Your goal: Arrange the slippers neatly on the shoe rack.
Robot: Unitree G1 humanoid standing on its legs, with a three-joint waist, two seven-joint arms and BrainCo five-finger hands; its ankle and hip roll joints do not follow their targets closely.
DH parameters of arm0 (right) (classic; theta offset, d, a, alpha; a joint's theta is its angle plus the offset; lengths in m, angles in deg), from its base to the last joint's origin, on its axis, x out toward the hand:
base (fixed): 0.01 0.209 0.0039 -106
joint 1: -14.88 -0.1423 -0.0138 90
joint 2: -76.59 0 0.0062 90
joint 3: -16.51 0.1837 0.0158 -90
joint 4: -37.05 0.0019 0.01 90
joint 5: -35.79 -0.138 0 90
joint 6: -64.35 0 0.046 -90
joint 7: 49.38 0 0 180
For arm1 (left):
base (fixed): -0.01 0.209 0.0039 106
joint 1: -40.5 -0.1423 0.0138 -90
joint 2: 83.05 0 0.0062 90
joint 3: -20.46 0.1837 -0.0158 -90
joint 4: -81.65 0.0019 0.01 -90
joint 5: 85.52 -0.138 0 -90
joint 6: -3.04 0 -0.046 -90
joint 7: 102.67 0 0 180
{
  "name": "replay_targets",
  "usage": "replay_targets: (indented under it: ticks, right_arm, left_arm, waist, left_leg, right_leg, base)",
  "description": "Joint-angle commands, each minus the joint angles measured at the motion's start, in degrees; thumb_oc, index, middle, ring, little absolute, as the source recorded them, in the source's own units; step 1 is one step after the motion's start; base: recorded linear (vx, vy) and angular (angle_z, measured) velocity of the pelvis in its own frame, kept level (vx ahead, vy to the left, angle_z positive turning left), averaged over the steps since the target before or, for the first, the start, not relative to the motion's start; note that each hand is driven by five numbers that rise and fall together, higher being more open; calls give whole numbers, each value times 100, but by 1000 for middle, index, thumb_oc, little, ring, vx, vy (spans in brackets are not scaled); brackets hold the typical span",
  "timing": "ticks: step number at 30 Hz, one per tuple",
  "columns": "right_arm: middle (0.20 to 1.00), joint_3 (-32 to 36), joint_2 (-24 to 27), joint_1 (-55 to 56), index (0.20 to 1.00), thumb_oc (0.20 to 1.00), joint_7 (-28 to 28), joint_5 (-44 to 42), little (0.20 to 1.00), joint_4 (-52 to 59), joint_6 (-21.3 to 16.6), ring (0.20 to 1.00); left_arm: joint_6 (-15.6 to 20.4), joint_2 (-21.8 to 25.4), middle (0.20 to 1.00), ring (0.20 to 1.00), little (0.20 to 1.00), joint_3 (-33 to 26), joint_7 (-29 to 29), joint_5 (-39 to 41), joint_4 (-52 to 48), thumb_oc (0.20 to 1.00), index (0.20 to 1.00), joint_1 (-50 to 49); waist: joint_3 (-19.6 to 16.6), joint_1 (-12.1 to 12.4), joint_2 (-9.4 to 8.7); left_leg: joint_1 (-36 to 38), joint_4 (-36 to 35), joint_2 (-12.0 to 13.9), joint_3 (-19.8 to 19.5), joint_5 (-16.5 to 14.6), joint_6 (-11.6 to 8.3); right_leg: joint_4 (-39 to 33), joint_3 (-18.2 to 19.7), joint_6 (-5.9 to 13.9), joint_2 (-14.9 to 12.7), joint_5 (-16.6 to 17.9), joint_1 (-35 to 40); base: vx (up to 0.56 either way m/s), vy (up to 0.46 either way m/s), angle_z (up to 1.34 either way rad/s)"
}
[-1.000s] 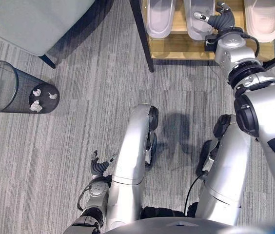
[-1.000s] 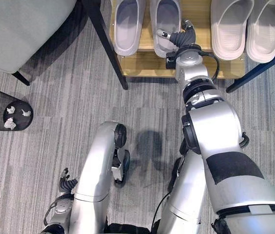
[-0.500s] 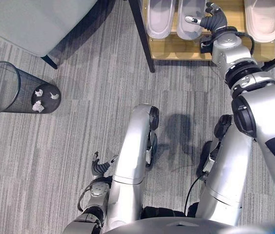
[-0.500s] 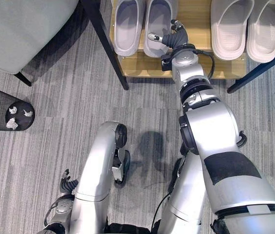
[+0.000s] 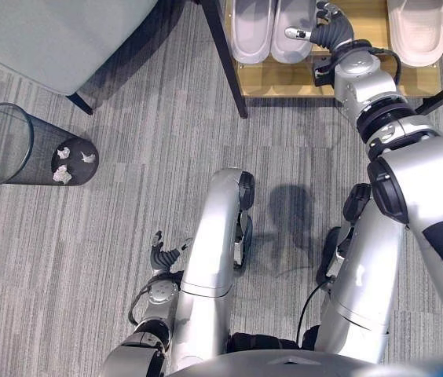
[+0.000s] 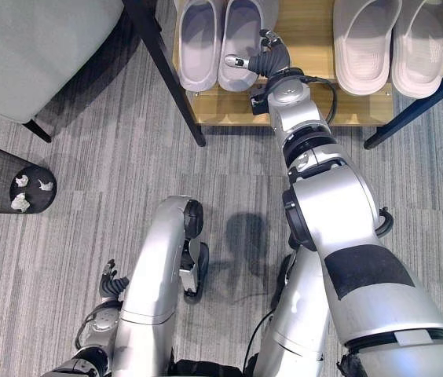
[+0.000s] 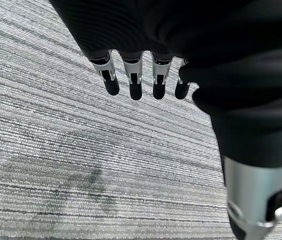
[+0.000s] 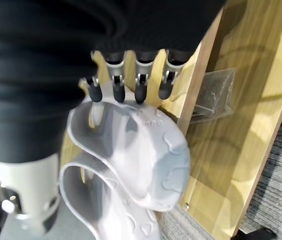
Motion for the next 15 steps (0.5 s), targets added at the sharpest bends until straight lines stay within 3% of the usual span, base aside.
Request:
replay_targets:
  ticks: [1,6,8,15]
  right_arm:
    - [1000,182,-222,-561,1000,1000,614,264,1000,25,-474,1000]
    - [1000,383,-140,-646,1000,1000,1314,388,1000,116,-807,1000]
    - [1000,334,-134,-637,1000,1000,1357,442,1000,184,-822,1000]
    - [1000,-195,-127,-150,1000,1000,791,454,1000,1731,-765,1000]
  left_arm:
    - [141,-95,1000,1000,1000,275,-67,-146,-188,1000,1000,-12]
    - [74,-192,1000,1000,1000,159,2,-18,24,1000,1000,90]
    - [52,-195,1000,1000,1000,135,24,-8,21,1000,1000,142]
    - [67,-102,1000,1000,1000,-152,36,220,-219,1000,1000,228]
  waist:
    - [-136,203,-36]
    - [-136,116,-46]
    - [-136,92,-47]
    - [-136,-96,-233]
  left_leg:
    - [-161,125,-10,-583,-164,-57]
    - [-161,129,2,-594,-142,-66]
    - [-161,127,7,-601,-130,-77]
    - [-161,115,25,-654,-109,-135]
  right_leg:
    - [-282,934,-91,175,1321,293]
    - [-265,939,-86,204,1321,293]
    - [-260,938,-88,213,1316,293]
    - [-228,924,-95,297,1318,293]
  base:
    - [0,0,0]
    - [0,0,0]
    - [-4,1,-2]
    - [-8,-10,-1]
